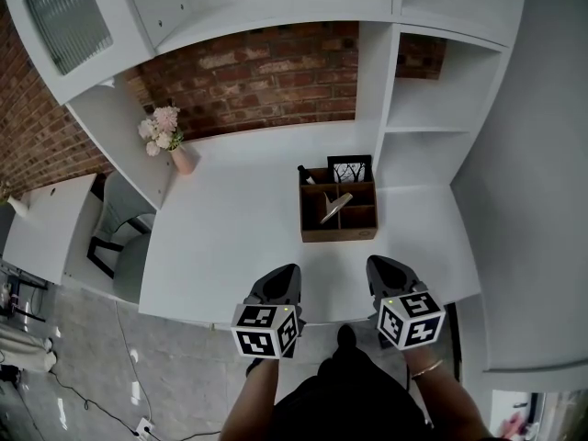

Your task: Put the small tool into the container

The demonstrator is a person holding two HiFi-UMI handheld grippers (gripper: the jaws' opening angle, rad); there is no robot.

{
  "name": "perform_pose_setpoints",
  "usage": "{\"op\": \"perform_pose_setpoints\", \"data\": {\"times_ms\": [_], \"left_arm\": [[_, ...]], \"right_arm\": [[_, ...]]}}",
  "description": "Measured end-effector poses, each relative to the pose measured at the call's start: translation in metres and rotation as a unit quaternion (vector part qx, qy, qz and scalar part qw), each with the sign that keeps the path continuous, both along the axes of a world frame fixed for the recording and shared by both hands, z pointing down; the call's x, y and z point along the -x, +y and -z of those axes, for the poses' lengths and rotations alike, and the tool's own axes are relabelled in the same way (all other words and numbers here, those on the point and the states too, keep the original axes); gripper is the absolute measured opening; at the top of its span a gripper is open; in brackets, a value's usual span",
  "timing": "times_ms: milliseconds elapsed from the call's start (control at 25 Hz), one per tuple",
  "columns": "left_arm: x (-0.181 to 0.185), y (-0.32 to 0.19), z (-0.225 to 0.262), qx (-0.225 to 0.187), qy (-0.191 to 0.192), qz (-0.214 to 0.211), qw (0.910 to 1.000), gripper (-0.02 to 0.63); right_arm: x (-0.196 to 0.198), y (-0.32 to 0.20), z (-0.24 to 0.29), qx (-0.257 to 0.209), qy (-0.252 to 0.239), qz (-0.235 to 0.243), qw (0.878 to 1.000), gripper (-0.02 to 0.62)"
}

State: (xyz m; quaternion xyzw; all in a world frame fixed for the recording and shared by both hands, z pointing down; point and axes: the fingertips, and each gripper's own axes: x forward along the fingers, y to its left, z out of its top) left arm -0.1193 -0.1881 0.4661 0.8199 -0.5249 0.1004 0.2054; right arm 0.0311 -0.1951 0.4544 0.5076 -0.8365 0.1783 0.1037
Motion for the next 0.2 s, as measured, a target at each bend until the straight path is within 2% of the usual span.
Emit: {"op": "perform_pose_setpoints", "data": {"times_ms": [200], "left_arm": [[0.0013,0.0016,0.0007,0.0,0.001,0.001,1.0,0.009]], "right_arm": [[0.0017,0.0017,0.0017,-0.002,-0.002,0.002,1.0,0.003]]}}
